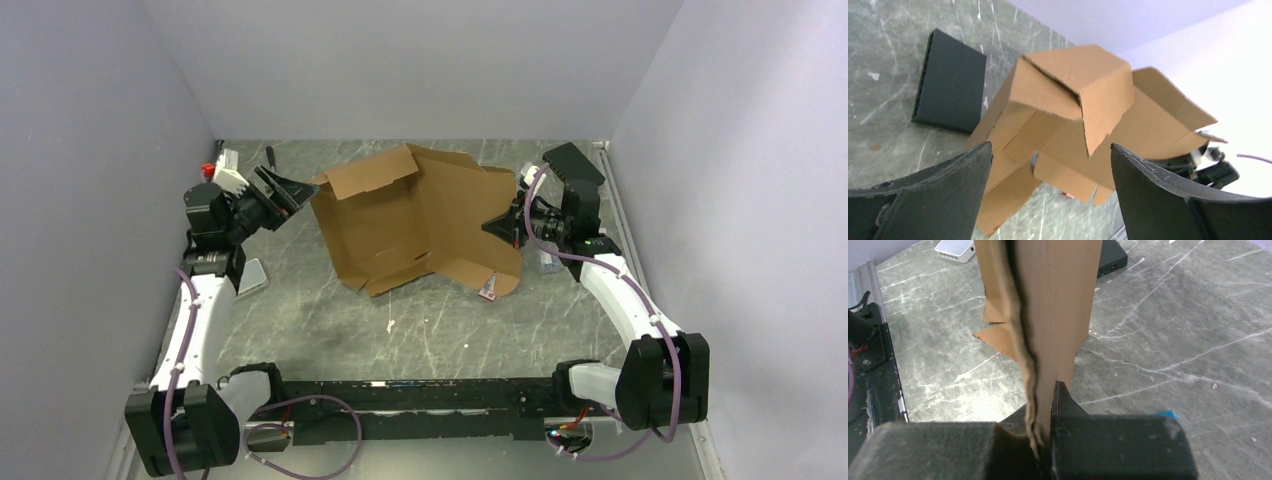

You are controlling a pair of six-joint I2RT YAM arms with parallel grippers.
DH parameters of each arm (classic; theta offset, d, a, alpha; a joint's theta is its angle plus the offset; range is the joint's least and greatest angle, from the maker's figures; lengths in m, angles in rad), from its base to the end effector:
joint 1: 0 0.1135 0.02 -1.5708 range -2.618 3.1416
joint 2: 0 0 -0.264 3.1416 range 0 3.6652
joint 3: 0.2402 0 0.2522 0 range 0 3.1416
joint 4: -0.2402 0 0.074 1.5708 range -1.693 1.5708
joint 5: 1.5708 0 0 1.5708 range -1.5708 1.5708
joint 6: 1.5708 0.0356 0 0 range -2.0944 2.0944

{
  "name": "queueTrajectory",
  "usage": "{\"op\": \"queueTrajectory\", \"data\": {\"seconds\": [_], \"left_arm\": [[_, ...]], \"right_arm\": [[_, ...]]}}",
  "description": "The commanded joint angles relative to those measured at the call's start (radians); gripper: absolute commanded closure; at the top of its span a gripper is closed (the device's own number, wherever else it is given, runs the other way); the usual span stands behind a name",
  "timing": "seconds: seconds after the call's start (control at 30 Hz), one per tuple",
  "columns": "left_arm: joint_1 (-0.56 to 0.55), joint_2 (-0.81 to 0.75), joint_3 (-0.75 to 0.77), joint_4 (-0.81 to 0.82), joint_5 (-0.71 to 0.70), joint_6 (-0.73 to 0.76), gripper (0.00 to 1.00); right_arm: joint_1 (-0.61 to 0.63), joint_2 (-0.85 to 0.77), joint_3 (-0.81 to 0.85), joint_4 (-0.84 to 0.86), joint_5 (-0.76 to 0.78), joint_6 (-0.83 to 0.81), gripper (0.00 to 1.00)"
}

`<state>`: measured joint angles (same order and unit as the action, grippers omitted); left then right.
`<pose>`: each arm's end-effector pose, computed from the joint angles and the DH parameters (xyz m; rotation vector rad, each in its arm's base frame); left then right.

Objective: Fold the paper box

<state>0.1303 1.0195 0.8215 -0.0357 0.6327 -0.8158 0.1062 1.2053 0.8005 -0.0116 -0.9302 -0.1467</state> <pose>0.2344 0.0095 0.3252 -0.4115 1.8399 -1.0473 0.2571 0.0561 0.2802 -0.8173 1.7258 0.8867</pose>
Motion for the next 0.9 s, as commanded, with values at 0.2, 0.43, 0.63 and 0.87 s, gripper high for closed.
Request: {"op": "queueTrajectory", "data": {"seconds": [0.2, 0.43, 0.63, 0.87], "left_arm": [[0.057, 0.072, -0.089, 0.349, -0.035, -0.248, 0.18], [0.057, 0.175, -0.118, 0.513, 0.015, -0.297, 0.20], [0.056, 0.211, -0.096, 0.540, 0.035, -0.301, 0.23], [0.046, 0.231, -0.107, 0.578, 0.051, -0.326, 0.34]], "right_arm": [[0.006, 0.006, 0.011, -0.010, -0.030, -0.002, 1.00], [0.007, 0.005, 0.011, -0.010, -0.030, -0.002, 1.00], [0.007, 0.008, 0.011, -0.008, -0.030, -0.001, 1.00], [0.012, 0.008, 0.011, -0.008, -0.029, -0.002, 1.00]]}}
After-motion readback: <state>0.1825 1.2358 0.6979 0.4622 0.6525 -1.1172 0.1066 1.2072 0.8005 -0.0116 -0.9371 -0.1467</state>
